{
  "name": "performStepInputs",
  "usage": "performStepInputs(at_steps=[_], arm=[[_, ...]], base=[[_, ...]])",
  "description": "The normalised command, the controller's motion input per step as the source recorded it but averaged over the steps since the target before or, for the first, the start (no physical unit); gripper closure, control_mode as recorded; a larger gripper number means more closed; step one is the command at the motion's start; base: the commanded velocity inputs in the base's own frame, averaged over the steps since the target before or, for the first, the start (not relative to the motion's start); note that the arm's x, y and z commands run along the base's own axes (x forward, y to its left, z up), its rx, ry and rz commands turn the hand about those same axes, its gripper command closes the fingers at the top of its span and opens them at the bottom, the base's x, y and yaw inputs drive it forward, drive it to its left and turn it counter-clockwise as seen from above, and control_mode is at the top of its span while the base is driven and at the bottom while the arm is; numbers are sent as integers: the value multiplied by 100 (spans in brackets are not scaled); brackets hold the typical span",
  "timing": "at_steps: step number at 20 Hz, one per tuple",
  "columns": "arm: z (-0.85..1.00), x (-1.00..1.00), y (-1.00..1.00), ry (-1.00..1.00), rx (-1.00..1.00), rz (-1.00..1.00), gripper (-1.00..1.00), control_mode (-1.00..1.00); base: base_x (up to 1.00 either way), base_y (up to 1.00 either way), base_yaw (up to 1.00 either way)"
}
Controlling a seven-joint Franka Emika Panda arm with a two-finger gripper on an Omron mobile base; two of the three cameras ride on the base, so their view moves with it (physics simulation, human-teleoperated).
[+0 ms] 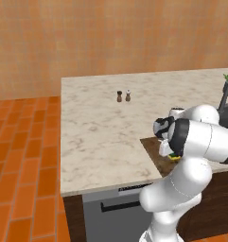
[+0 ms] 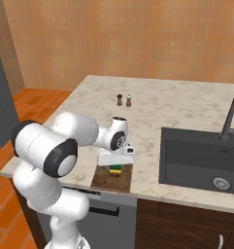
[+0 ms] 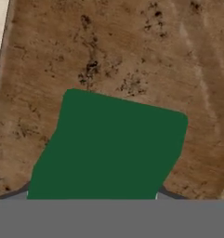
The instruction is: Pick up the sponge from the counter and clean the cutting board by briefly scrubbing or pressing down on the cutting board. Once finished, release the sponge.
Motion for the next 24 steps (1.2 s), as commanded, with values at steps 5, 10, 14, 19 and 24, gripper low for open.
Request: performStepInputs(at_steps=[5, 10, 14, 19, 24], arm=[[-16, -13, 5, -26, 0, 0, 100, -100], [64, -17, 0, -15, 0, 0, 100, -100], [17, 0, 25, 8, 0, 0, -100, -100], [-20, 0, 11, 8, 0, 0, -100, -100], [23, -4, 1, -5, 0, 0, -100, -100]], base=[[0, 0, 0], [0, 0, 0], [0, 0, 0], [0, 0, 0], [0, 0, 0]])
